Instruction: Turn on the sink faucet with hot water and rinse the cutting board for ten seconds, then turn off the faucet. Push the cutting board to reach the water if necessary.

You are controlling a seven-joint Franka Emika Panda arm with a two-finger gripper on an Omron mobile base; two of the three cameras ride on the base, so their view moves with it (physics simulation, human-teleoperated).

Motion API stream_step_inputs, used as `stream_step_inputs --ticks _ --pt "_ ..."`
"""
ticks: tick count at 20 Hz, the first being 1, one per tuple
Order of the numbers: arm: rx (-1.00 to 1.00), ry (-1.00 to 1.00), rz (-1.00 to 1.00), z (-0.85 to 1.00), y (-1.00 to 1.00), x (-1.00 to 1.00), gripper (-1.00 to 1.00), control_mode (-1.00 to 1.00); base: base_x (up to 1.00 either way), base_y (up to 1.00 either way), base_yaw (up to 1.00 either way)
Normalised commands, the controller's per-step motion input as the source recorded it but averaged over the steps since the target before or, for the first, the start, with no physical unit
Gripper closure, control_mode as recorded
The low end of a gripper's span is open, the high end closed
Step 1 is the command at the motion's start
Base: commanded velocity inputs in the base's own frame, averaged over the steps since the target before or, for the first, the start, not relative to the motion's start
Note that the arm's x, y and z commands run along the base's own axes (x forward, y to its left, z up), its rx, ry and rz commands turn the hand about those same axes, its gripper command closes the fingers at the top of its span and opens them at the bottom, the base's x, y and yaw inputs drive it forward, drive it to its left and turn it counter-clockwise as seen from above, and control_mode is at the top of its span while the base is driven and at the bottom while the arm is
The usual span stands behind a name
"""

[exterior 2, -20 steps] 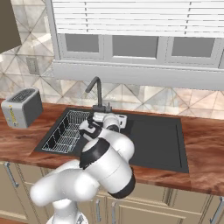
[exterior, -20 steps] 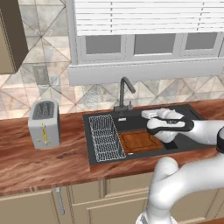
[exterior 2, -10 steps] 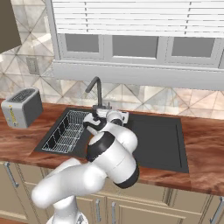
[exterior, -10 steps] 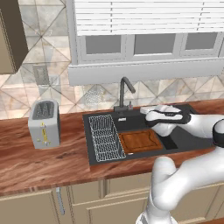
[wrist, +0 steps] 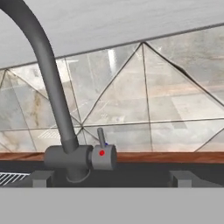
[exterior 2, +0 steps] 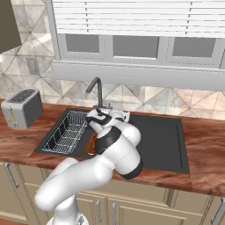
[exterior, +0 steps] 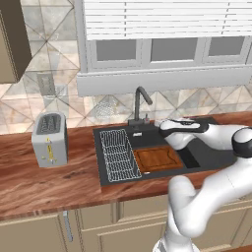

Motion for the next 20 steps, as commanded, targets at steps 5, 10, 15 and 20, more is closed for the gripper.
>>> stream_step_inputs --ticks 5,10,15,20 --pt "0.00 0.00 0.00 -0.19 0.08 0.31 -1.00 -1.00 0.00 0.00 0.00" --pt "0.00 -0.03 0.00 -0.01 0.00 0.16 -1.00 -1.00 0.00 0.00 0.00" --pt "0.00 -0.09 0.00 0.00 0.00 0.09 -1.00 -1.00 0.00 0.00 0.00" --pt "0.00 -0.05 0.00 0.00 0.00 0.14 -1.00 -1.00 0.00 0.00 0.00"
